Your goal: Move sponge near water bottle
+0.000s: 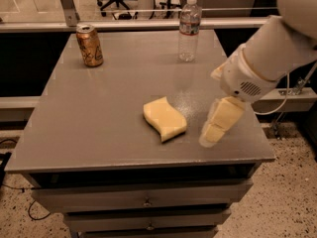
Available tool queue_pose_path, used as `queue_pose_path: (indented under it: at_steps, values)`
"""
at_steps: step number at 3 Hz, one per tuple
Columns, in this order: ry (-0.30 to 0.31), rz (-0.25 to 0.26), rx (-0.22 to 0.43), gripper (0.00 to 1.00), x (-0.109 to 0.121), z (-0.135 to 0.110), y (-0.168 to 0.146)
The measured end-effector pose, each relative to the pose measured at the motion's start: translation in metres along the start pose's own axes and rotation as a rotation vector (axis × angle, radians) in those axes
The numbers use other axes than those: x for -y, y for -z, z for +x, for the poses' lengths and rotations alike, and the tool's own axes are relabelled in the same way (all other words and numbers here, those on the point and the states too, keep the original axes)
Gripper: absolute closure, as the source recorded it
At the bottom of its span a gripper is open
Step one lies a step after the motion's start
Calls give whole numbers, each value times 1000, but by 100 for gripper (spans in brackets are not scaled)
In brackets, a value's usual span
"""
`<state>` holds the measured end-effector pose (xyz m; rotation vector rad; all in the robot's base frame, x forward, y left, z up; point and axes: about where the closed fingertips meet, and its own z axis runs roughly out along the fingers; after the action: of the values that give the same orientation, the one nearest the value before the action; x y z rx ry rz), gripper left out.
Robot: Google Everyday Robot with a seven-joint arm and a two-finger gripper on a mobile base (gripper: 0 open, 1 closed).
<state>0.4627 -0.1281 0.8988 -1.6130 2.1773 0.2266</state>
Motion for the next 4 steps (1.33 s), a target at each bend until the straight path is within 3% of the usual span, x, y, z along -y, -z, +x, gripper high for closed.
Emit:
queue_pose_path:
  at_steps: [1,2,3,4]
  values:
    - [-57,-50,105,0,2,-27,-51]
    - [-73,-66,156,0,1,-42,-73]
    - [-83,-62,189,18,3,-48,-85]
    - [-90,-55,204,49,4,-51,-90]
